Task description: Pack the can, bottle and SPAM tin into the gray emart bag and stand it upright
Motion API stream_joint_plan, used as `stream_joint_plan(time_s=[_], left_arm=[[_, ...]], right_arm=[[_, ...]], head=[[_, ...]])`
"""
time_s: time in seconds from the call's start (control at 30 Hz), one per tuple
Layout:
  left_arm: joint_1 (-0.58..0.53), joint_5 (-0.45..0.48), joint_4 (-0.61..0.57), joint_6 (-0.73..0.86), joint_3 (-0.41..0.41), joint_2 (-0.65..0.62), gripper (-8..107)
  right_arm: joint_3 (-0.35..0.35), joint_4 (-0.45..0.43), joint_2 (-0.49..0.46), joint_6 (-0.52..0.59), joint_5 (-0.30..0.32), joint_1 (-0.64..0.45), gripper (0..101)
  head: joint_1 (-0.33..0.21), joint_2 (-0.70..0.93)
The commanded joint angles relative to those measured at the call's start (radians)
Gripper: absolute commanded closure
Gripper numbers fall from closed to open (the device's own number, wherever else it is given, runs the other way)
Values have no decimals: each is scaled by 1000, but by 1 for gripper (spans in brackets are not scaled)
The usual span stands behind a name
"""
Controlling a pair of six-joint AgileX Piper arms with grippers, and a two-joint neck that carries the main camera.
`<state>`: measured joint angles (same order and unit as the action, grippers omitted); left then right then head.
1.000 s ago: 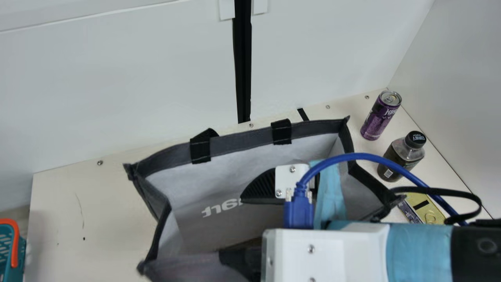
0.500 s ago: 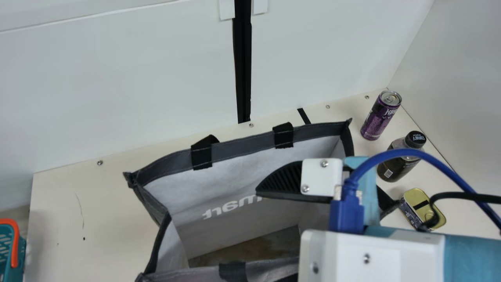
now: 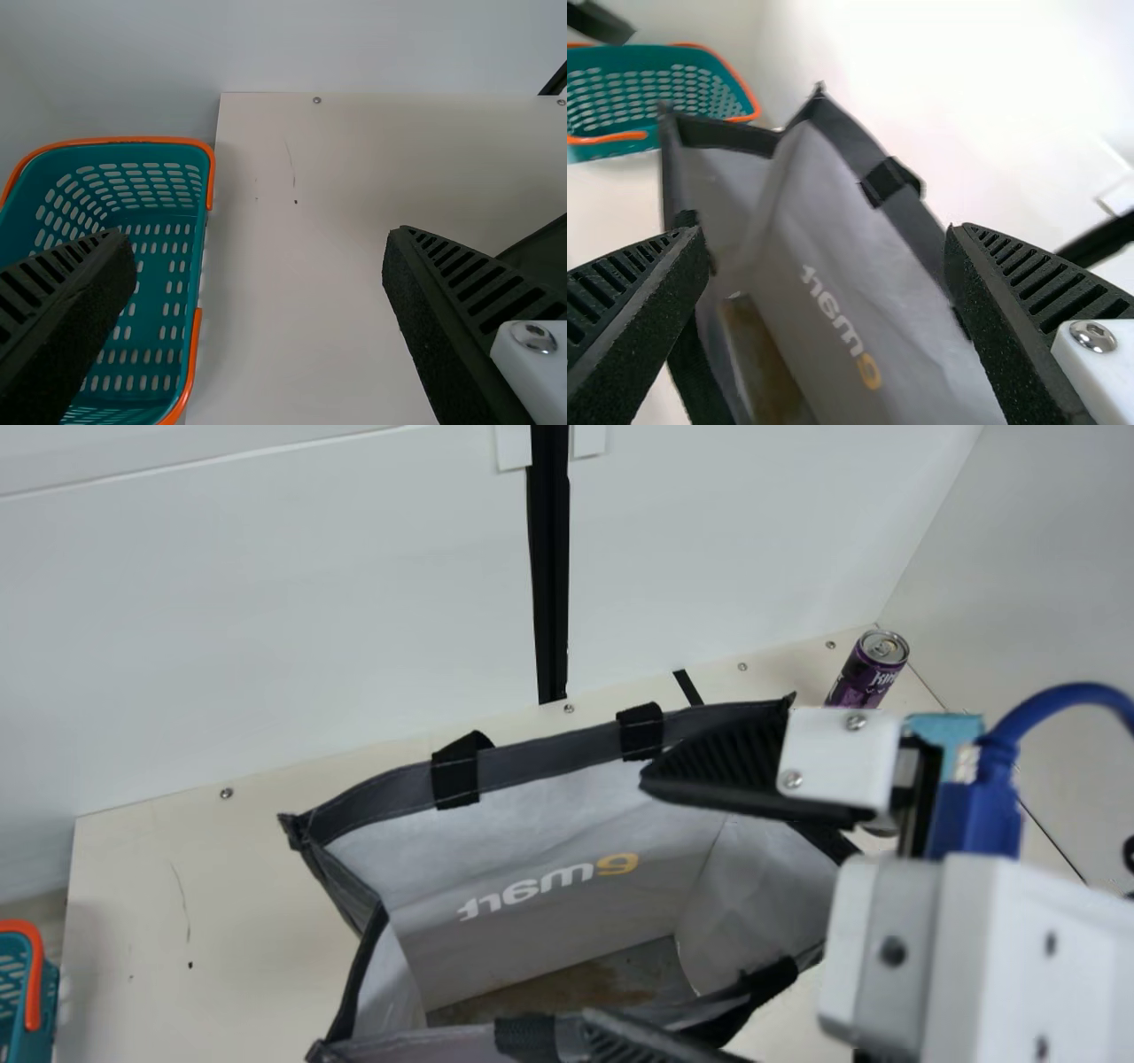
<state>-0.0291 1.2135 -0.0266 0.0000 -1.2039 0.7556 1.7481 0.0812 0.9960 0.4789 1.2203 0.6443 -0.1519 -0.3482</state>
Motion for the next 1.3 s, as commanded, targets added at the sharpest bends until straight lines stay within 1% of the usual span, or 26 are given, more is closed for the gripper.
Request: stream_joint_plan(time_s=[0.0,0.1,0.3,0.5,0.73,1.0,1.27], left_arm=[[0,0,0,0,0,0,9],[0,0,0,0,0,0,9],[0,0,0,0,0,0,9],[0,0,0,0,0,0,9],[0,0,0,0,0,0,9],[0,0,0,0,0,0,9],[0,0,0,0,0,0,9]], right_arm=[[17,-4,5,1,0,-41,6],[47,-8,18,7,0,-105,6],[107,19,53,31,0,-247,6],[159,74,96,58,0,-391,6],[201,167,147,100,0,-576,6],[221,272,198,152,0,-779,6],[217,328,239,183,0,-930,6]], head=[[-23,-1],[-23,-1],[-23,-1],[-23,-1],[-23,-1],[-23,-1],[-23,-1]])
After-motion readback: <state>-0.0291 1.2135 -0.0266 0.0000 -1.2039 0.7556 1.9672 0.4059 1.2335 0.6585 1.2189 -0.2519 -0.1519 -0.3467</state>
